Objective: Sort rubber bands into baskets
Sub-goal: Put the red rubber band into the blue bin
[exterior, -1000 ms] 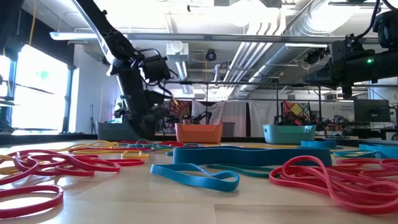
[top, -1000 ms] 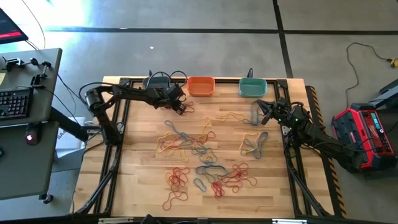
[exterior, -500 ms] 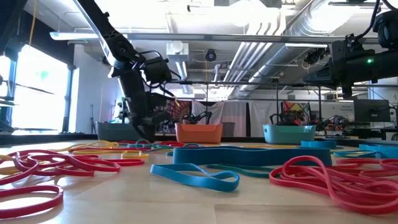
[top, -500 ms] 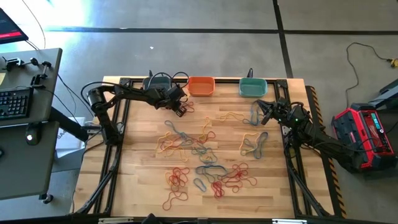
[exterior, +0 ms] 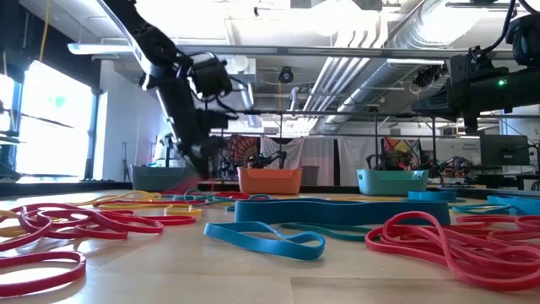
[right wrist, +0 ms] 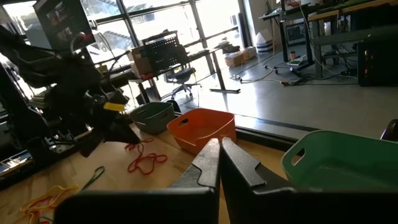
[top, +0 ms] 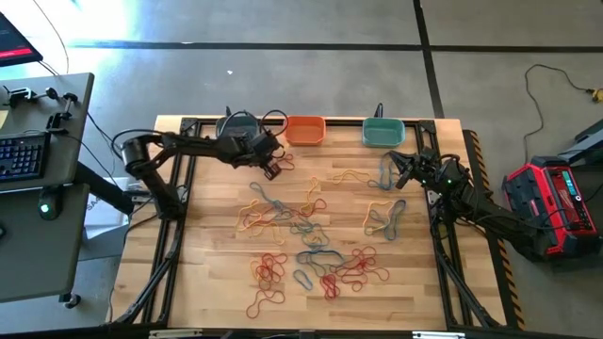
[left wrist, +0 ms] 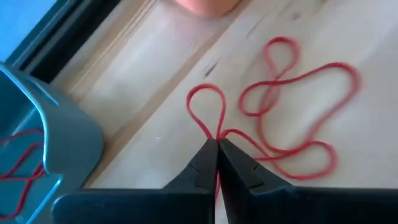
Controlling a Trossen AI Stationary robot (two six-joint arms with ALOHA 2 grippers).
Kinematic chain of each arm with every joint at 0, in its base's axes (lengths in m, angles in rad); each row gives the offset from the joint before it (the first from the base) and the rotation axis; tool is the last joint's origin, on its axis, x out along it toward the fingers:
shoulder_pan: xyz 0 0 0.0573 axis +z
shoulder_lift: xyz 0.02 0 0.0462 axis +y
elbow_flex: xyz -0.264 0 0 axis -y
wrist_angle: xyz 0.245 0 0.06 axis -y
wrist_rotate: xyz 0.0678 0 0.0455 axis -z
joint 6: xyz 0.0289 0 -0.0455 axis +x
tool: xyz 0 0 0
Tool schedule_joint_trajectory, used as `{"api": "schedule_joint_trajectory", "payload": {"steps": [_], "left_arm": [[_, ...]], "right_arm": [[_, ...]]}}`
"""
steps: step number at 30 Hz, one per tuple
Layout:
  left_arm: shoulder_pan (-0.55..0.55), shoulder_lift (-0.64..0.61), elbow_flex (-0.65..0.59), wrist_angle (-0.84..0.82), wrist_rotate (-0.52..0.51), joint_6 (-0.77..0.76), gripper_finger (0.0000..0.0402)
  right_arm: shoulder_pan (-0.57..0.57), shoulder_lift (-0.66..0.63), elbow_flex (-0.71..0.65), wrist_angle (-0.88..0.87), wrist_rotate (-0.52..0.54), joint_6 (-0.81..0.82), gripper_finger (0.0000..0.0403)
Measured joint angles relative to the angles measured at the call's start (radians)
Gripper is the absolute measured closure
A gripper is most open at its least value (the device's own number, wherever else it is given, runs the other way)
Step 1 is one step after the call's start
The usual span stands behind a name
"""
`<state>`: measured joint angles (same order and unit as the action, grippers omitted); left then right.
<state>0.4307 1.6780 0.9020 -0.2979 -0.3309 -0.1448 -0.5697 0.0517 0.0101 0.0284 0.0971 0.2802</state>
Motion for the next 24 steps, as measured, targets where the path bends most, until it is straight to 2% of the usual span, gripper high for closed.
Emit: {"api": "schedule_joint_trajectory", "payload": {"steps": [11, 16, 24], "left_arm": [[-0.115, -0.250, 0.002, -0.079, -0.008, 0.008, 0.0401], [-0.187, -0.352, 0.002, -0.130, -0.063, 0.010, 0.0401], [-0.265, -0.401, 0.002, -0.181, -0.110, 0.027, 0.0400]], "right_arm": [[0.000, 0.000, 0.000, 0.000, 0.000, 0.000, 0.0402], [0.000, 0.000, 0.000, 0.000, 0.000, 0.000, 0.0402], [0.000, 0.000, 0.000, 0.000, 0.000, 0.000, 0.0402]]}}
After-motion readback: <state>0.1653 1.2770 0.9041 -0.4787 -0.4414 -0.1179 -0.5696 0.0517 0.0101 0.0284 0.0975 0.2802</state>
